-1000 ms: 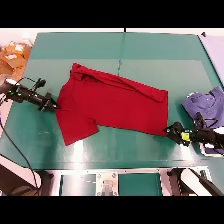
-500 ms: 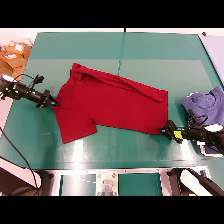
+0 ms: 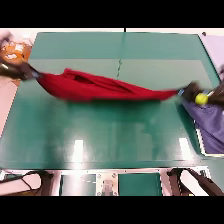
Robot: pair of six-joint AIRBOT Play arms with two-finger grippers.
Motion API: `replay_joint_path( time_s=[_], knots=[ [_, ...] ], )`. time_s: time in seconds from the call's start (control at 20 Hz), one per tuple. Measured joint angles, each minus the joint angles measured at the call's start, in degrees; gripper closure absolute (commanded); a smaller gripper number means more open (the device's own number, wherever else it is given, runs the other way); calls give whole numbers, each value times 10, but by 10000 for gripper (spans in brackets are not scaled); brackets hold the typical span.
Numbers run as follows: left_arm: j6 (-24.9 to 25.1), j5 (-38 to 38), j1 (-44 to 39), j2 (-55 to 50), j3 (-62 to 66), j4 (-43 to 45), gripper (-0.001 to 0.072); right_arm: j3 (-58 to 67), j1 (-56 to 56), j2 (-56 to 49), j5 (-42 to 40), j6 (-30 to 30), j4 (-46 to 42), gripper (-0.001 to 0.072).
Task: Fold the shirts.
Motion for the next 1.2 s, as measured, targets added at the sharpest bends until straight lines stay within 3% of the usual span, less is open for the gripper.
replay_joint_path(
  time_s=[0.3,0.6,0.85,1.05,1.2],
  knots=[
    [0,107,0,226,178,-15,684,309,-52,75,-42,36,18,697],
    [-11,160,0,329,271,-14,684,420,-100,143,-107,48,-9,696],
    [-25,166,0,326,231,-8,684,384,-102,129,-90,50,-26,696],
    [-28,144,0,271,115,-41,684,259,-37,75,-68,42,-20,696],
    [1,156,-12,199,-3,-74,683,148,39,13,-113,16,-16,696]
  ],
)
